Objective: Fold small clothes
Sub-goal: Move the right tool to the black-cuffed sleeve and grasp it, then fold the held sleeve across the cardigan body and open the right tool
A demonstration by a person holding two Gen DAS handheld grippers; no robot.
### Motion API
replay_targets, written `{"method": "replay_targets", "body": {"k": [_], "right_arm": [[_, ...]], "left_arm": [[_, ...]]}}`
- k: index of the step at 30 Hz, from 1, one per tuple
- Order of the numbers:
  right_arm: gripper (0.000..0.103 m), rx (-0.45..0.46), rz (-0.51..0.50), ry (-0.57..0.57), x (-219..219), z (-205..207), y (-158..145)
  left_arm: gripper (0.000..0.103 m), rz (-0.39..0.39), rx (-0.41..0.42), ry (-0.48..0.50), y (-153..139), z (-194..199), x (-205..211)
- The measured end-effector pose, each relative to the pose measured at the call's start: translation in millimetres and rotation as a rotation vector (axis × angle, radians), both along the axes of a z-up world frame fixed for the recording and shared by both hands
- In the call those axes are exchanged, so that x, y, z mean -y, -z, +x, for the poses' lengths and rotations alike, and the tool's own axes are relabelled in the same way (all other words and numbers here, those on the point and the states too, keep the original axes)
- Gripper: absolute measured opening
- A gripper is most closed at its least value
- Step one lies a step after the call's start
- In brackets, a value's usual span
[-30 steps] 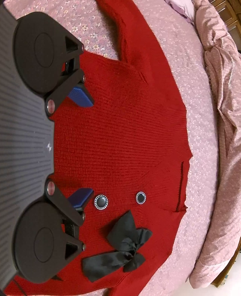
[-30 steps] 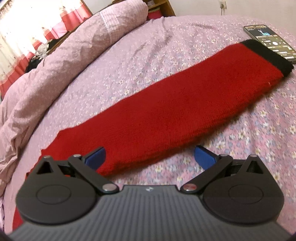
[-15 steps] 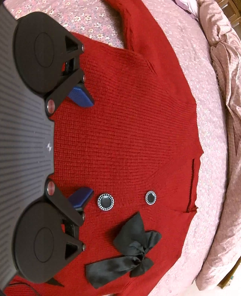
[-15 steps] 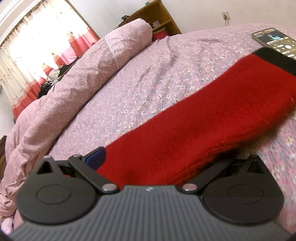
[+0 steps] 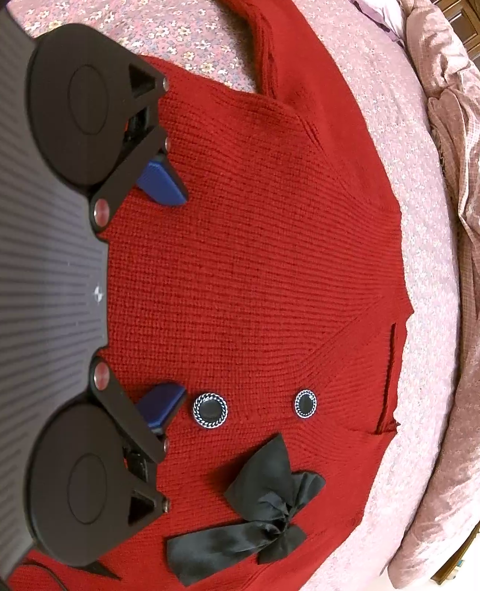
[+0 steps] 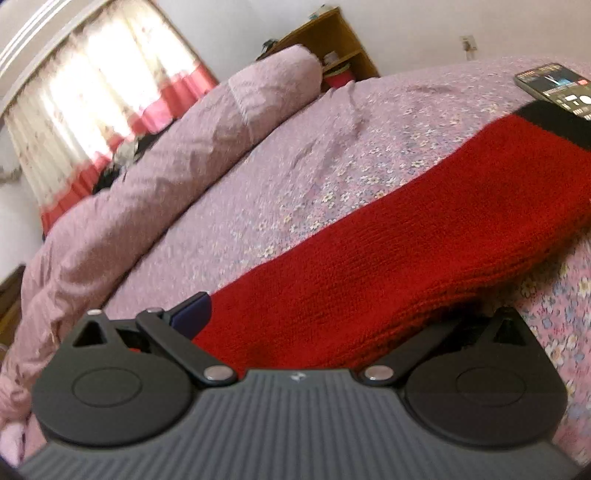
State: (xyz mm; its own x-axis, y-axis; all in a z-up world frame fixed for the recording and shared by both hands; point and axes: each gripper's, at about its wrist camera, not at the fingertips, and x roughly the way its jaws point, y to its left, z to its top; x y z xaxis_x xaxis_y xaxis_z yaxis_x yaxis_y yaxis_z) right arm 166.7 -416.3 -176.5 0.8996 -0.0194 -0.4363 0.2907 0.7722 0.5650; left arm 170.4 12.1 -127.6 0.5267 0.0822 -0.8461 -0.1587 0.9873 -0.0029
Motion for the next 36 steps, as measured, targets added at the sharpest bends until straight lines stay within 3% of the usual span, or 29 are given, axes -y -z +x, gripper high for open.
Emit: {"method": "replay_targets", "body": {"k": [4, 8, 10, 13, 18, 23, 36], "right_arm": [[0.103, 0.003, 0.060, 0.007, 8, 0, -2], [0.095, 0.043, 0.205, 0.144, 22, -14, -3], [0.090, 0.038, 0.201, 0.183, 24, -16, -6], [0.073, 0.021, 0.145, 0.185, 22, -15, -13], [0.025, 0.012, 0.081, 0.171, 21, -15, -25], [0.018, 0.062, 0.007, 0.112, 11, -16, -45], [0.017, 0.190, -0.079, -0.140, -62, -12, -109]], "left_arm": [[0.103, -0.005, 0.008, 0.008, -2, -2, -1], [0.103, 0.006, 0.014, 0.004, -7, -9, 0], [0.103, 0.021, 0.020, 0.004, -11, -13, -1], [0.103, 0.069, 0.046, 0.002, -18, -19, -3], [0.103, 0.097, 0.082, -0.011, -30, -24, -9], [0.103, 0.074, 0.093, -0.031, -37, -27, -17], [0.103, 0.069, 0.115, -0.069, -44, -35, -31]]}}
